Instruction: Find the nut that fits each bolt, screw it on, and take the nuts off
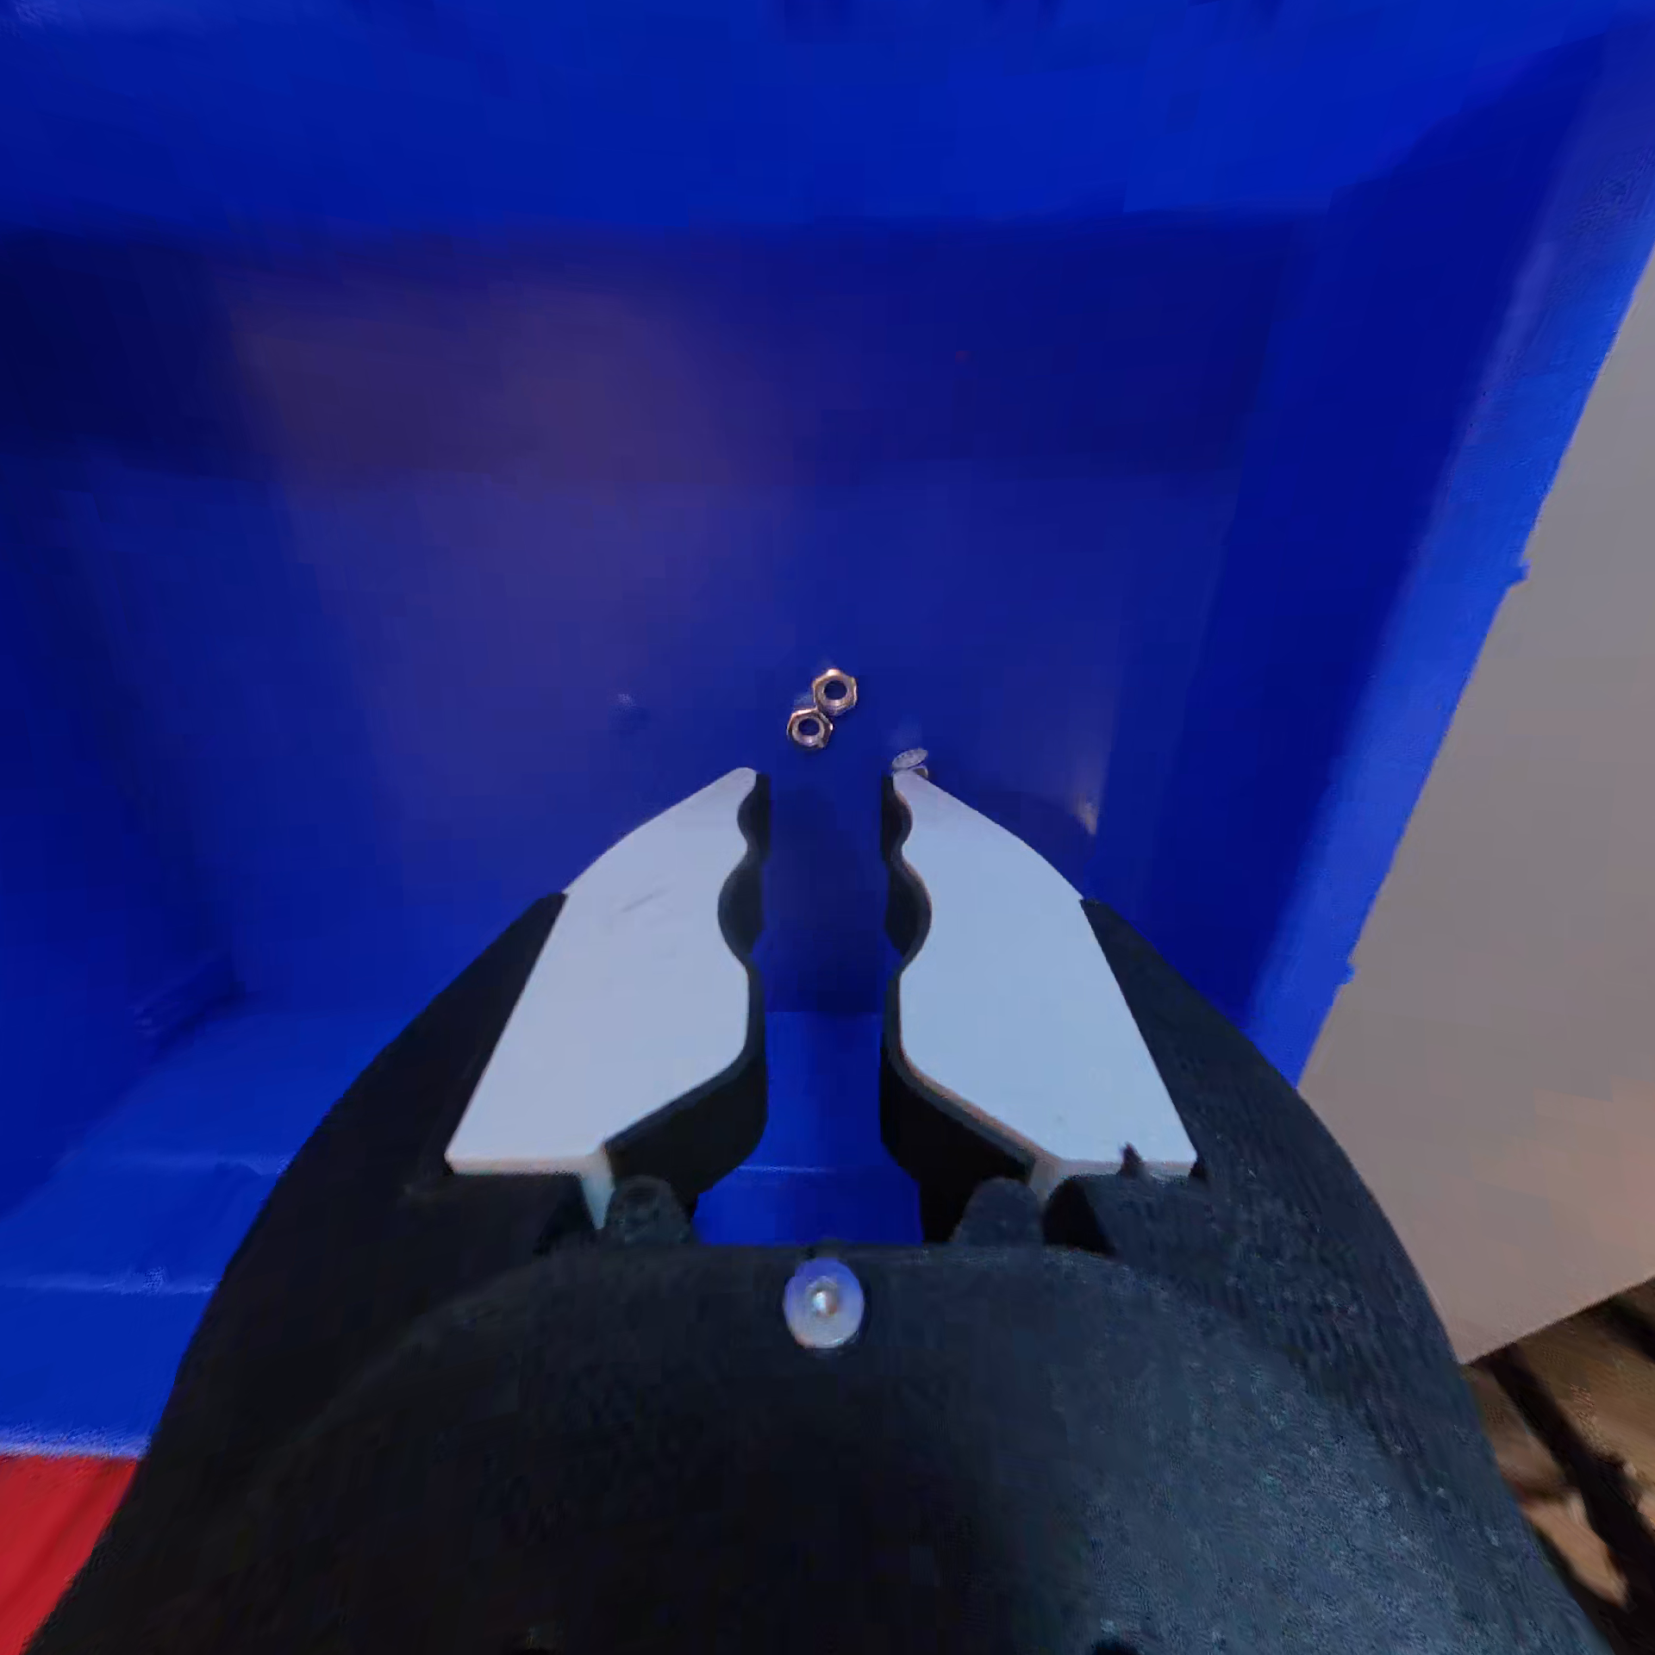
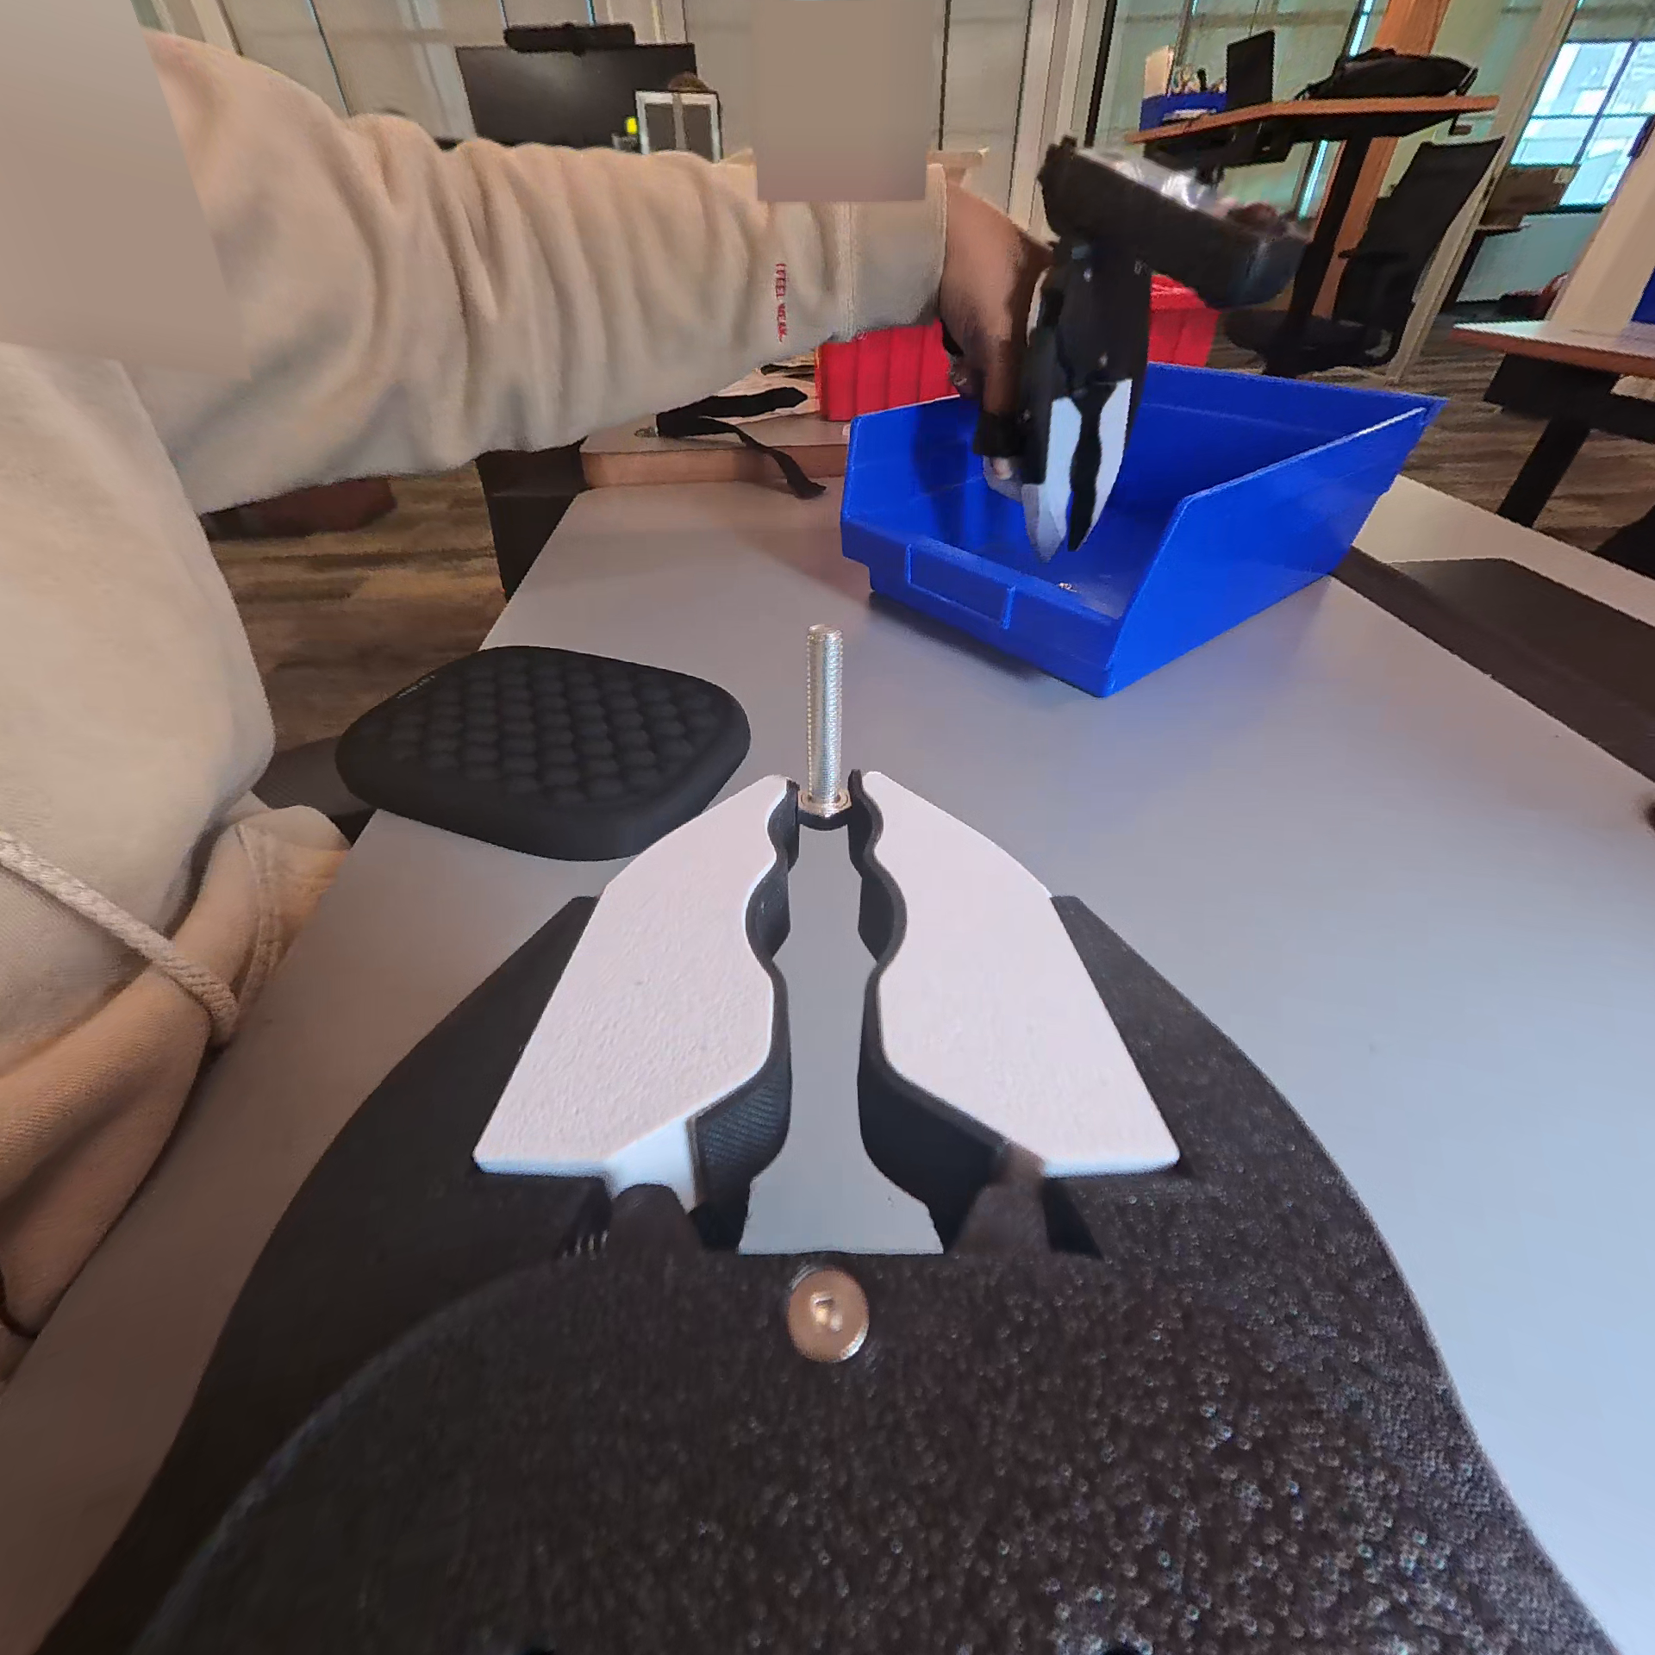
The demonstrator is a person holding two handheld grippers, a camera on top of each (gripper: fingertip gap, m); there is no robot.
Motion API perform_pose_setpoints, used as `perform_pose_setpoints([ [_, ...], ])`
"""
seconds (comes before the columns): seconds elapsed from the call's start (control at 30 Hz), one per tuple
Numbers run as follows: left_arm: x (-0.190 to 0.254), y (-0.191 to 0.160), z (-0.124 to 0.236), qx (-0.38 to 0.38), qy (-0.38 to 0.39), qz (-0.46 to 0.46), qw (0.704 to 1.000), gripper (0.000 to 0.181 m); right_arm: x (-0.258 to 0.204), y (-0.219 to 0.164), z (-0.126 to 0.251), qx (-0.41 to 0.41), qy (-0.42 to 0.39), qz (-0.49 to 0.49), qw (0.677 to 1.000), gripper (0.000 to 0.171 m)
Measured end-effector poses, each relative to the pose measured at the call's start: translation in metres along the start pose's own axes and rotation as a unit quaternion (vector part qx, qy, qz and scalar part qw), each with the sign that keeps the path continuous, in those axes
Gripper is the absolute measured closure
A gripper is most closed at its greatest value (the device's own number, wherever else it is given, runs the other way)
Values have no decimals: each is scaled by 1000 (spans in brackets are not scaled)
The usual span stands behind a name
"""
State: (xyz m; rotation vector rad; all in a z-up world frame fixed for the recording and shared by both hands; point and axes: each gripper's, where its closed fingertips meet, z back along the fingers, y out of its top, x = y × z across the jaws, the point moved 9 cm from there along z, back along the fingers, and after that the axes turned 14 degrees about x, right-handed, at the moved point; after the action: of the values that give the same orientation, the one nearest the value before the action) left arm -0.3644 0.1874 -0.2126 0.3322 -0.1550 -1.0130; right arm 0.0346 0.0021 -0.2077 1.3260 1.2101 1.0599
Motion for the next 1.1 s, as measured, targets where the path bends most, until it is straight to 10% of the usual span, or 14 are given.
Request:
perform_pose_setpoints([
  [0.67,0,11,-3,-3,-22,-60,998,170,7,-3,4,-2,-4,-17,1000,161],
  [1.1,232,146,78,96,-180,-377,903,171,-13,-19,-17,-52,-9,-42,998,161],
])
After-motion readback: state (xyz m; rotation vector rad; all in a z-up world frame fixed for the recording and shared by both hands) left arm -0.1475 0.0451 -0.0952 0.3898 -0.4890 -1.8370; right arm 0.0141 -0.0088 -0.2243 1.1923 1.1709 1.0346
